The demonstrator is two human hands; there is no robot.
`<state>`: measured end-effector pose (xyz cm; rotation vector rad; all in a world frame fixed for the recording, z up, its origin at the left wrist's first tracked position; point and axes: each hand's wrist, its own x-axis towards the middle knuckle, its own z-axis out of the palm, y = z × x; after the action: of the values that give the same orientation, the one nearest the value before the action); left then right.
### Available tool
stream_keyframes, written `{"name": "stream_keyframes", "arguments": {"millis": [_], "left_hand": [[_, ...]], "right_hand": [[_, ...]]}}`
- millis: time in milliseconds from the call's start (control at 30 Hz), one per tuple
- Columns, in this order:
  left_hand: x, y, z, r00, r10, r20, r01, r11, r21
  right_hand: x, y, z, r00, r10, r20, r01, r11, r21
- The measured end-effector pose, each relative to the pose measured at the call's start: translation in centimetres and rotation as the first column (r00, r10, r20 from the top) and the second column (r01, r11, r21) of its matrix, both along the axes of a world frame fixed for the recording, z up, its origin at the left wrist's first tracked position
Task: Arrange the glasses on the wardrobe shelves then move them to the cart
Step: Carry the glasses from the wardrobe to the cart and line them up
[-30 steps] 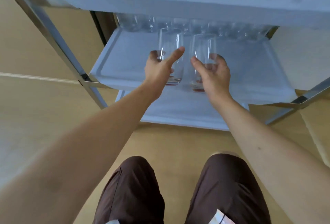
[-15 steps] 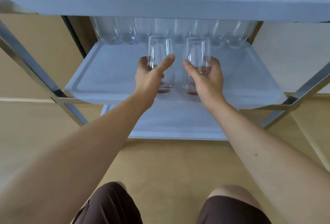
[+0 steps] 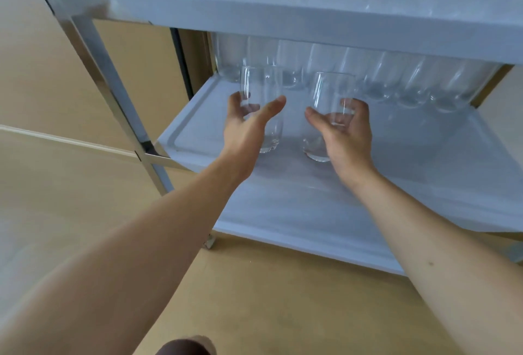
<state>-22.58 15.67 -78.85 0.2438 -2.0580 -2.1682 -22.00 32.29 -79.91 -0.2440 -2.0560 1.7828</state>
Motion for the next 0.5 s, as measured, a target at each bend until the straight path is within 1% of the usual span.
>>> {"name": "stream_keyframes", "arguments": {"millis": [200, 333, 433, 500], "left_hand": [[-2.1, -2.7, -0.6, 0.998, 0.05, -0.038, -0.049, 0.998, 0.038], [-3.9, -4.4, -0.9, 0.992, 0.116, -0.053, -0.113, 0.992, 0.058], [-5.1, -5.4, -1.3, 0.991, 0.121, -0.064, -0.119, 0.992, 0.042], [-6.2, -5.9, -1.4, 0.989, 0.121, -0.084, -0.117, 0.992, 0.046]], "right_hand": [[-4.1, -2.3, -0.9, 0.996, 0.048, -0.074, -0.049, 0.999, -0.013], [-6.5, -4.5, -1.5, 0.989, 0.092, -0.112, -0.088, 0.995, 0.044], [-7.6, -5.5, -1.8, 0.984, 0.116, -0.134, -0.105, 0.991, 0.084], [-7.9, -5.6, -2.0, 0.981, 0.111, -0.162, -0.099, 0.992, 0.081]]}}
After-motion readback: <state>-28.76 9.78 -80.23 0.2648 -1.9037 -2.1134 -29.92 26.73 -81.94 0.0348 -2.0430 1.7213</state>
